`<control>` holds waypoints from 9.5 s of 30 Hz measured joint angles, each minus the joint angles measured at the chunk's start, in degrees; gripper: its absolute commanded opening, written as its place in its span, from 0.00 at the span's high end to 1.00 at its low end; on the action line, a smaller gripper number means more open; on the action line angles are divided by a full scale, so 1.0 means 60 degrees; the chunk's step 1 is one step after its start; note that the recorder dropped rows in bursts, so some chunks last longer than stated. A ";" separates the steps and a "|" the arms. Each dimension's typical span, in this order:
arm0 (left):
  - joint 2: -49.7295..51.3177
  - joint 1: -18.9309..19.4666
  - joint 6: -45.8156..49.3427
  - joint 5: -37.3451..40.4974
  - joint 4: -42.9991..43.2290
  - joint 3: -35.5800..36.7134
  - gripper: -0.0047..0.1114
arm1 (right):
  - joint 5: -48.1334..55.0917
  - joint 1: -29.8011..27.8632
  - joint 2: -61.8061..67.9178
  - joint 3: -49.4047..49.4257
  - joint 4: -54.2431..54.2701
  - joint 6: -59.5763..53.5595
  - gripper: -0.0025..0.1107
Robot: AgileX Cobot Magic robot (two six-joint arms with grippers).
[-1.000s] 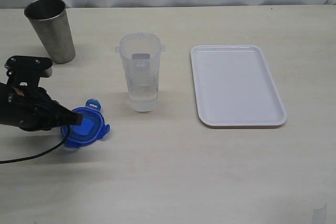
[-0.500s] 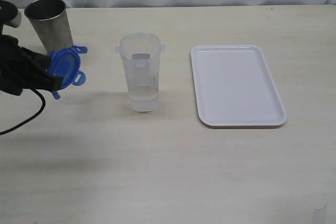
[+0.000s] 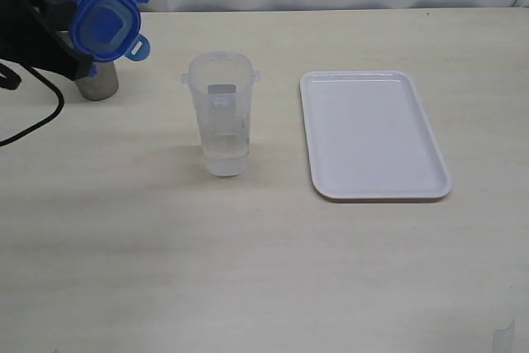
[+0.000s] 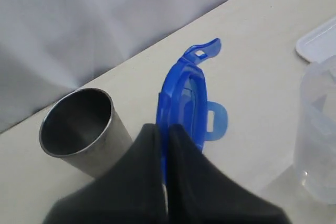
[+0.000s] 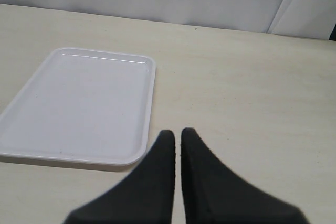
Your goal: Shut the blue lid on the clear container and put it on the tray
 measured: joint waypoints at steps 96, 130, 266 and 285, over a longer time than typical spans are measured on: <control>0.4109 -0.6314 1.5454 -1.0301 -0.8197 -0.0630 0.96 | 0.0000 0.0000 0.0000 0.0000 0.0000 0.0000 0.94; 0.4109 -0.6002 1.4649 -1.0600 -0.7852 -0.0631 0.96 | 0.0000 0.0000 0.0000 0.0000 0.0000 0.0000 0.94; 0.4109 -0.7686 1.5491 -0.8226 -1.1323 -0.0631 0.96 | 0.0000 0.0000 0.0000 0.0000 0.0000 0.0000 0.94; 0.4109 -0.7715 1.5491 -0.8393 -1.2010 -0.0631 0.96 | 0.0000 0.0000 0.0000 0.0000 0.0000 0.0000 0.94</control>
